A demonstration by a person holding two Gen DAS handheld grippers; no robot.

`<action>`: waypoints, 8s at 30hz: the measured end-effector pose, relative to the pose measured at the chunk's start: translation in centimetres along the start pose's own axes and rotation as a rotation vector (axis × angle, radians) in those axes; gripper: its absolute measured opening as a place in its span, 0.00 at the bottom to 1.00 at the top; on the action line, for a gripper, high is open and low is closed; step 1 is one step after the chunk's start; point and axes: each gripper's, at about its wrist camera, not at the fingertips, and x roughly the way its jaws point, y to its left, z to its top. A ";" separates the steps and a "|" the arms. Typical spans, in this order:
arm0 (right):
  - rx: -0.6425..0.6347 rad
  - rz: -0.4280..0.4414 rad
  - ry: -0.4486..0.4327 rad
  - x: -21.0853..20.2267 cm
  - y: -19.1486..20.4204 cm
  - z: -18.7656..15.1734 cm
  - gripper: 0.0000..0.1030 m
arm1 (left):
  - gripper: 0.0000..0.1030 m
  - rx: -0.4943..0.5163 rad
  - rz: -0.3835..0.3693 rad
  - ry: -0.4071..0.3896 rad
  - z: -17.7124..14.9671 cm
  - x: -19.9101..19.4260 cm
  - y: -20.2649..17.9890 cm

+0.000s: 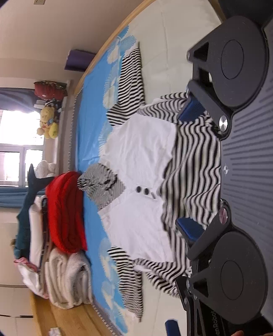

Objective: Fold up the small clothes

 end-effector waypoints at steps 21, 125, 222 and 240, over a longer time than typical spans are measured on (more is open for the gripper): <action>0.186 -0.138 0.287 12.9 -12.9 2.9 0.57 | 0.60 -0.216 0.077 0.546 2.5 16.9 10.4; 0.018 0.194 0.026 21.2 4.8 18.8 0.44 | 0.61 -0.515 0.448 0.271 11.6 30.0 32.9; 0.817 0.047 0.129 31.7 -11.1 14.2 0.03 | 0.28 -0.252 -0.076 0.484 18.9 34.2 12.8; 0.755 -0.071 0.467 35.2 -13.3 11.5 0.22 | 0.30 -0.130 -0.039 0.661 14.7 36.6 11.3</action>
